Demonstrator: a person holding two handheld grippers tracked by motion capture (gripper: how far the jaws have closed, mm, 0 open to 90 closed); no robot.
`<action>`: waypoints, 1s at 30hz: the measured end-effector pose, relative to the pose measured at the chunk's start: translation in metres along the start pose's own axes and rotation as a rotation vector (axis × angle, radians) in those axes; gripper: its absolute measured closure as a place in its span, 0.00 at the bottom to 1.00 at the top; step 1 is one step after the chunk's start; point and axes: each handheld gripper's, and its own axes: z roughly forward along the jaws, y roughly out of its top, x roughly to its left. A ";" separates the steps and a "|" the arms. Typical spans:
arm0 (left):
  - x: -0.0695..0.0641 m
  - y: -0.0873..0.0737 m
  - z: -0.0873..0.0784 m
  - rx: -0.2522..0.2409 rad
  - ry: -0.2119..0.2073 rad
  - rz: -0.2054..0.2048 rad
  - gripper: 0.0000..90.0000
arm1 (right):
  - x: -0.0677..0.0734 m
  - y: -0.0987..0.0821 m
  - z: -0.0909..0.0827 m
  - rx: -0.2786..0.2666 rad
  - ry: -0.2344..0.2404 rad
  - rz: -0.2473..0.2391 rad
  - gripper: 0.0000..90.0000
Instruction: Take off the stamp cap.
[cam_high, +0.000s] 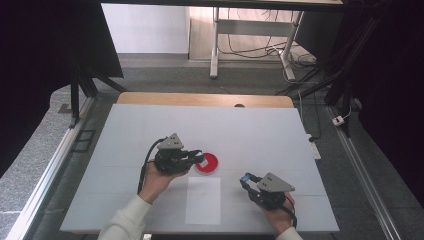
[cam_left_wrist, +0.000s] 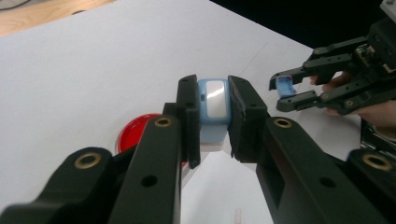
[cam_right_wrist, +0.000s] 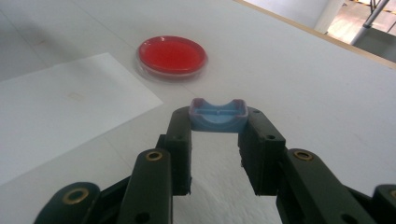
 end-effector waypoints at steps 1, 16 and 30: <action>0.000 0.000 -0.001 -0.004 0.001 -0.001 0.84 | -0.002 -0.001 -0.002 -0.001 -0.006 0.002 0.72; 0.003 0.001 -0.001 0.008 0.010 0.008 0.83 | -0.011 -0.010 -0.015 0.002 -0.032 0.005 0.72; 0.004 0.007 0.006 0.040 0.073 0.055 0.84 | -0.010 -0.009 -0.014 0.003 -0.028 -0.006 0.72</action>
